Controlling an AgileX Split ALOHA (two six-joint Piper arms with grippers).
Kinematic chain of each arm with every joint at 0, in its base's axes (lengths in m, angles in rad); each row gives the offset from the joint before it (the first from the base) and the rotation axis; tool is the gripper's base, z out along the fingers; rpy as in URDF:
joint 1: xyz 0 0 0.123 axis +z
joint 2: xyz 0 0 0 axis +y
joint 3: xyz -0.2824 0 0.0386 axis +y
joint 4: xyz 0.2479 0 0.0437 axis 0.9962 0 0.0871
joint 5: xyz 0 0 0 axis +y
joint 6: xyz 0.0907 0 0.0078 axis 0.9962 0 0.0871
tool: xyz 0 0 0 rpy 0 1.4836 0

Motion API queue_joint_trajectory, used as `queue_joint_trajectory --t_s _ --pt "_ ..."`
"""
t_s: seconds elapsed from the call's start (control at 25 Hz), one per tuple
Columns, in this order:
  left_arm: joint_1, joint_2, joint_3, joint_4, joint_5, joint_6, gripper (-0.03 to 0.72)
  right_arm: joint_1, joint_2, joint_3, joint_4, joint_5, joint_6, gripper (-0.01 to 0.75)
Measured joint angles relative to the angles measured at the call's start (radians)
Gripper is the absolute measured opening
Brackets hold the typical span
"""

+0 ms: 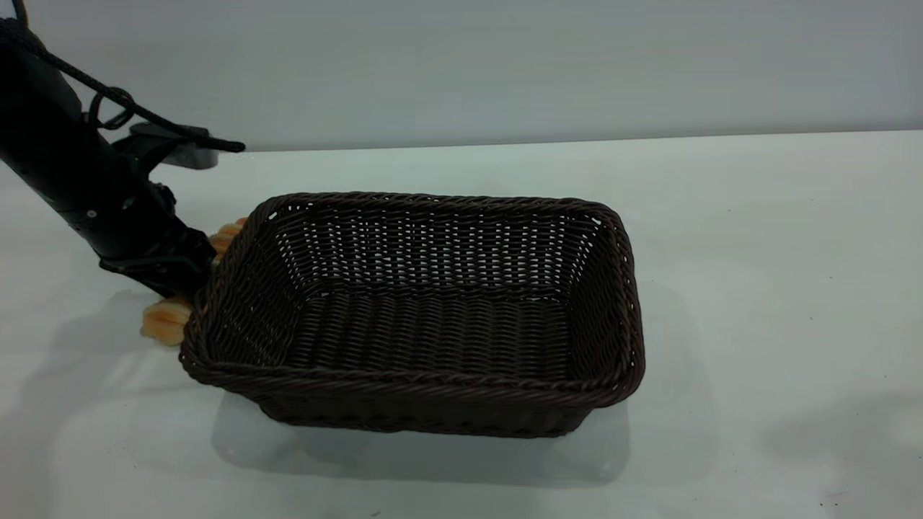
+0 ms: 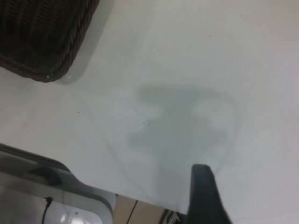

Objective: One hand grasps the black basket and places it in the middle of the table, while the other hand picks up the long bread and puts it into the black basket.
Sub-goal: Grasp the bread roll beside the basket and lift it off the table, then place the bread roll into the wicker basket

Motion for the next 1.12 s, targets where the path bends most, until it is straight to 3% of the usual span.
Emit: queue_joint_trajectory --t_s 0.12,0.24,0.48,0.88,1.12 --pt "0.001 -0.027 0.000 0.037 0.000 -0.060 0.138 0.000 0.000 0.000 0.000 0.001 0.001 0.511" --pt "0.015 -0.094 0.005 0.056 -0.006 -0.151 0.066 0.000 0.000 0.000 0.000 0.001 0.005 0.511" --pt "-0.002 -0.344 0.005 0.025 -0.023 -0.185 0.060 0.000 0.000 0.000 0.000 0.001 0.006 0.511" --pt "-0.236 -0.450 0.008 -0.071 0.410 0.150 0.054 0.000 0.000 0.000 0.000 0.001 0.006 0.511" --pt "-0.275 -0.377 0.008 -0.098 0.429 0.167 0.094 0.000 0.000 0.000 0.000 0.001 0.008 0.511"
